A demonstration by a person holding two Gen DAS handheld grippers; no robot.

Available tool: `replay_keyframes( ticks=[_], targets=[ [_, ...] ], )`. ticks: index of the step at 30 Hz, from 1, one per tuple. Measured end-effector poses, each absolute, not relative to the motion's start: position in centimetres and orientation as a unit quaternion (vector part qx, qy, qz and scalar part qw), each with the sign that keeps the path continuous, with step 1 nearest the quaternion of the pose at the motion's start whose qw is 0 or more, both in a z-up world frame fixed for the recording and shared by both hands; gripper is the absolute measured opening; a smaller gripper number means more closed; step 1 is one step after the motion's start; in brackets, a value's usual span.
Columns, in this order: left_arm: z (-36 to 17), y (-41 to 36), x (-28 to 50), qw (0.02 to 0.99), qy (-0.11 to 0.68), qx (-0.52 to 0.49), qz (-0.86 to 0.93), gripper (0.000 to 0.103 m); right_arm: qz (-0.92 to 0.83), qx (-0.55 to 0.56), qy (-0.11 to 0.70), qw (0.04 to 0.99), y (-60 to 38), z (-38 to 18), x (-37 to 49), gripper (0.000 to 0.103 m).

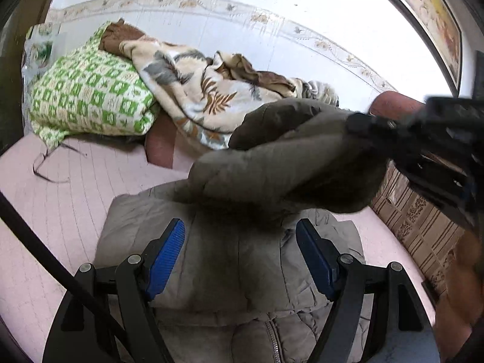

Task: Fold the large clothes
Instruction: 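Fold the held hood down onto the jacket body and open the right gripper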

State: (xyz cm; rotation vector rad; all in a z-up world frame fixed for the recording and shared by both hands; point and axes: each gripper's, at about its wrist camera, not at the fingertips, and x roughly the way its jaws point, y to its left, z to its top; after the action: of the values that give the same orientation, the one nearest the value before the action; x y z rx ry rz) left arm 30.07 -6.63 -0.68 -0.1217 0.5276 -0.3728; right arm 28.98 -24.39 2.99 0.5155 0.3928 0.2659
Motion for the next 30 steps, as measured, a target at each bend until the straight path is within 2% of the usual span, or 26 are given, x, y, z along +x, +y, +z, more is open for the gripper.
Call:
replay_keyframes(
  ticks=[3,11,19,26,29,30],
  targets=[
    [-0.4,-6.6,29.5,0.954,0.247,-0.034,-0.169,0.066,0.132,0.242,0.184,0.944,-23.8,2.9,27.0,0.008],
    [-0.5,-3.7,30.2,0.949,0.267,-0.064,-0.153,0.066,0.130,0.254,0.194,0.939,-23.4,-0.4,22.6,0.008],
    [-2.8,-5.9,31.2,0.941,0.303,-0.009,-0.152,0.066,0.104,0.238,0.298,0.919,-21.7,-10.5,23.0,0.008],
    [-5.0,-8.6,31.4,0.934,0.317,0.058,-0.153,0.066,0.084,0.287,0.367,0.881,-23.5,-17.4,26.1,0.008],
    [-5.4,-8.7,31.8,0.932,0.324,0.059,-0.152,0.066,0.090,0.295,0.371,0.876,-24.4,-17.8,26.1,0.017],
    [-5.5,-8.7,31.9,0.932,0.324,0.058,-0.151,0.066,0.092,0.293,0.370,0.877,-24.5,-17.6,25.9,0.026]
  ],
)
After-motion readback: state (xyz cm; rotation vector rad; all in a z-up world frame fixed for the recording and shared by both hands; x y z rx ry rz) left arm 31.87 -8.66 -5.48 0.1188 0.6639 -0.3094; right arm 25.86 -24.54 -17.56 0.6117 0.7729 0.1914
